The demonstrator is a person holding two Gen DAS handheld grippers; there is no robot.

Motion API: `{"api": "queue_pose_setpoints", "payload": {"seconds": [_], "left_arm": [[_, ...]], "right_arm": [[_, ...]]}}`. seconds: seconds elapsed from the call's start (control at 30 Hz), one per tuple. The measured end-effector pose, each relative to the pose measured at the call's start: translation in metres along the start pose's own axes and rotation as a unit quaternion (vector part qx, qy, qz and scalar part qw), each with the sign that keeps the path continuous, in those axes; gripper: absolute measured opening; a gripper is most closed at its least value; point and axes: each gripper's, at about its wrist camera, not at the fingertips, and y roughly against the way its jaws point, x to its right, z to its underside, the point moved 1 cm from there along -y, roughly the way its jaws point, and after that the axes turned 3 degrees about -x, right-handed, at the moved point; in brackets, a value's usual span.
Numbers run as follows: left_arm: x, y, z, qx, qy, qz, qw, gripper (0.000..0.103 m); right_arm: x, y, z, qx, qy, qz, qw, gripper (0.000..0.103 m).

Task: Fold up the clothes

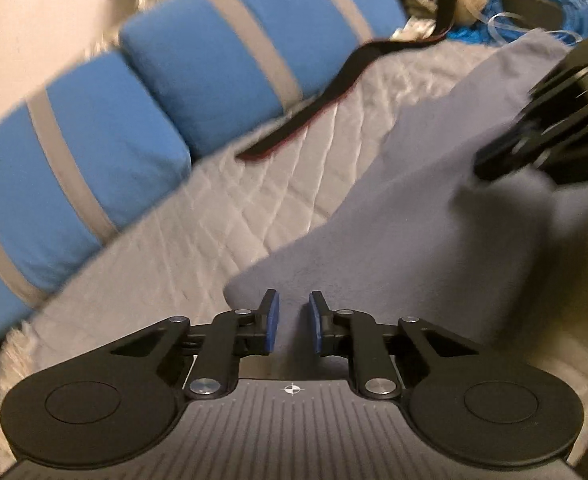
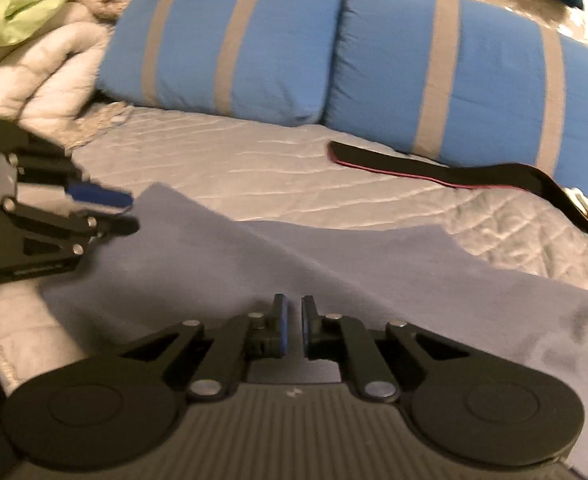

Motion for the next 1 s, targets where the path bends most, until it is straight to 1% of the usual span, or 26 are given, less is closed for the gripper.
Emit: {"api": "queue_pose_setpoints", "payload": {"seconds": [0.07, 0.13, 0.17, 0.2, 0.3, 0.37, 0.5, 0.53, 0.6, 0.63, 0.73, 0.77, 0.8, 0.83, 0.87, 0.9, 0.93, 0.97, 1.0], "left_arm": [[-0.006, -0.012, 0.003, -0.009, 0.01, 0.003, 0.9999, 0.016], [-0.012, -0.016, 0.002, -0.01, 0.03, 0.007, 0.9995, 0.016], [-0.015, -0.019, 0.001, -0.011, 0.039, 0.009, 0.9991, 0.016], [-0.018, -0.021, 0.0, -0.011, 0.049, 0.011, 0.9987, 0.016], [-0.026, -0.028, -0.002, -0.014, 0.077, 0.016, 0.9968, 0.016], [-0.03, -0.029, -0.005, -0.02, 0.09, 0.017, 0.9956, 0.016], [-0.037, -0.023, -0.002, -0.042, 0.096, 0.004, 0.9945, 0.019], [-0.041, -0.017, 0.002, -0.042, 0.103, 0.008, 0.9938, 0.018], [-0.051, -0.007, 0.01, -0.033, 0.131, 0.033, 0.9902, 0.018], [-0.055, -0.002, 0.014, -0.03, 0.143, 0.047, 0.9882, 0.018], [-0.064, 0.005, 0.028, -0.038, 0.146, 0.093, 0.9841, 0.018], [-0.062, 0.005, 0.032, -0.047, 0.131, 0.094, 0.9859, 0.018], [-0.062, 0.004, 0.034, -0.052, 0.122, 0.085, 0.9875, 0.018], [-0.064, 0.004, 0.036, -0.056, 0.126, 0.08, 0.9871, 0.018], [-0.07, 0.003, 0.037, -0.059, 0.147, 0.084, 0.9838, 0.019], [-0.077, 0.003, 0.037, -0.06, 0.171, 0.09, 0.9794, 0.023], [-0.086, 0.002, 0.038, -0.058, 0.206, 0.1, 0.9718, 0.028], [-0.095, 0.001, 0.039, -0.054, 0.244, 0.112, 0.9618, 0.04], [-0.105, -0.001, 0.041, -0.05, 0.288, 0.135, 0.9467, 0.053]], "right_arm": [[0.018, -0.01, 0.0, -0.012, -0.037, 0.006, 0.999, 0.008], [0.034, -0.02, -0.002, -0.024, -0.07, 0.018, 0.997, 0.012], [0.04, -0.021, -0.003, -0.027, -0.085, 0.021, 0.996, 0.012], [0.046, -0.023, -0.004, -0.03, -0.1, 0.023, 0.994, 0.016], [0.057, -0.028, -0.004, -0.038, -0.13, 0.044, 0.99, 0.021], [0.066, -0.032, -0.003, -0.043, -0.151, 0.055, 0.986, 0.021], [0.075, -0.034, 0.001, -0.052, -0.161, 0.083, 0.982, 0.019], [0.075, -0.032, 0.002, -0.05, -0.159, 0.089, 0.982, 0.019], [0.072, -0.028, 0.003, -0.04, -0.152, 0.094, 0.983, 0.026], [0.071, -0.026, 0.003, -0.035, -0.149, 0.09, 0.984, 0.026], [0.066, -0.021, 0.002, -0.023, -0.143, 0.079, 0.986, 0.031], [0.065, -0.02, 0.001, -0.02, -0.141, 0.076, 0.987, 0.033], [0.063, -0.019, 0.0, -0.017, -0.14, 0.077, 0.987, 0.035], [0.062, -0.017, 0.0, -0.012, -0.14, 0.08, 0.987, 0.036], [0.062, -0.016, -0.001, -0.006, -0.14, 0.083, 0.987, 0.04], [0.063, -0.013, -0.002, 0.002, -0.142, 0.087, 0.986, 0.046], [0.064, -0.01, -0.003, 0.012, -0.147, 0.092, 0.985, 0.052], [0.066, -0.007, -0.004, 0.022, -0.152, 0.096, 0.984, 0.065], [0.068, -0.004, -0.005, 0.032, -0.157, 0.099, 0.982, 0.072]]}}
